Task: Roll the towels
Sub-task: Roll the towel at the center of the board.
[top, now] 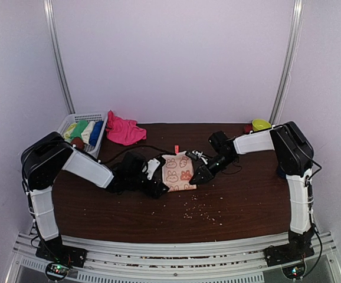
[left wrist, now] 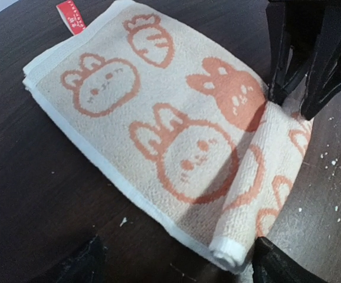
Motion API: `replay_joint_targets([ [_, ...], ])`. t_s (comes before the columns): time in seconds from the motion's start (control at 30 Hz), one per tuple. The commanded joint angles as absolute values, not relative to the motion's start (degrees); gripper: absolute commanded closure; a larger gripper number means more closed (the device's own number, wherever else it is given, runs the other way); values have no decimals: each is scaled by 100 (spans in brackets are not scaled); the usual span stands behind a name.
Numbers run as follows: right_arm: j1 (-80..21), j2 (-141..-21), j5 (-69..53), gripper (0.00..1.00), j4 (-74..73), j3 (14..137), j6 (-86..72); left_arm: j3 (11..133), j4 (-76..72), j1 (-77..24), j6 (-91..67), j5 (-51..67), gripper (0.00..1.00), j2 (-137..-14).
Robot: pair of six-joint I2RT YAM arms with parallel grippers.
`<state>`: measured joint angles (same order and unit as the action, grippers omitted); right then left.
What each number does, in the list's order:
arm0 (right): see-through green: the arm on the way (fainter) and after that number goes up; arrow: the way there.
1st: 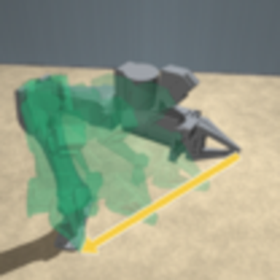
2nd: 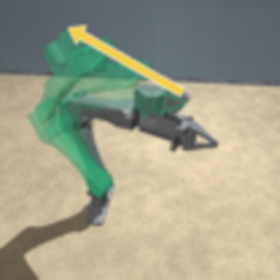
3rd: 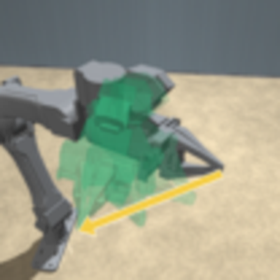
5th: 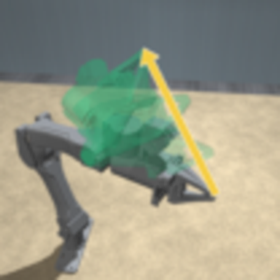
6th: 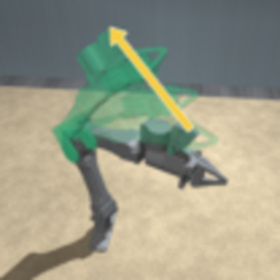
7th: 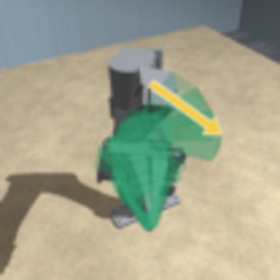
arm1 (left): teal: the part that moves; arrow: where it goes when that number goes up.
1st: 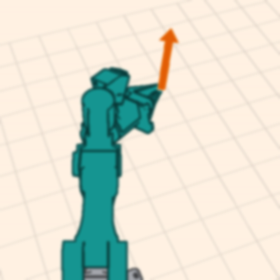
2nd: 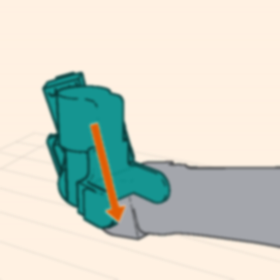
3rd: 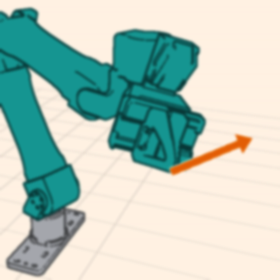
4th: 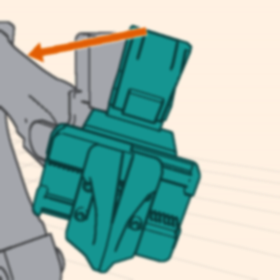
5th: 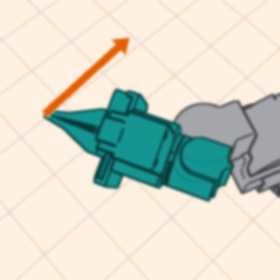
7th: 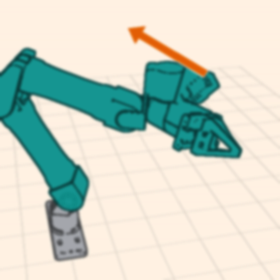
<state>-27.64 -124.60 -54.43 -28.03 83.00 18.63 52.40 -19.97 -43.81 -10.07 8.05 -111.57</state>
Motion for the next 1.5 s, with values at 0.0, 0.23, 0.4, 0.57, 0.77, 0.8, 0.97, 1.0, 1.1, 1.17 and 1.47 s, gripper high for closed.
replay_joint_targets([
  [0.0,-2755,-12628,-4846,71,-2896,8334,1854,4962,-2133,-4333,-1094,385,12,-10862],
  [0.23,-2751,-12630,-4784,71,-2934,8350,1889,4921,-2410,-4333,-1106,544,12,-10679],
  [0.4,-2753,-12625,-4733,71,-2943,8351,1892,5333,-2199,-4333,-1151,560,12,-10876],
  [0.57,-2756,-12629,-4681,71,-2944,8359,1890,5704,-1923,-4333,-1192,229,13,-11183],
  [0.77,-2756,-12634,-4662,71,-2953,8359,1883,5852,-1628,-4348,-1124,-297,22,-11407],
  [0.8,-2752,-12630,-4666,71,-2953,8358,1881,5801,-1626,-4350,-1095,-344,23,-11396],
  [0.97,-2752,-12639,-4643,72,-2961,8374,1873,5670,-1488,-4408,-922,-694,24,-11390],
  [1.0,-2751,-12641,-4634,72,-2962,8378,1872,5664,-1445,-4430,-867,-778,24,-11391],
  [1.1,-2751,-12650,-4607,72,-2963,8384,1872,5614,-1424,-4481,-781,-1089,24,-11237],
  [1.17,-2753,-12650,-4582,72,-2979,8394,1872,5504,-1551,-4491,-683,-1300,24,-10963],
  [1.47,-2751,-12682,-4515,72,-3086,8462,1898,4295,-3065,-4763,1497,-1336,2,-9388],
])
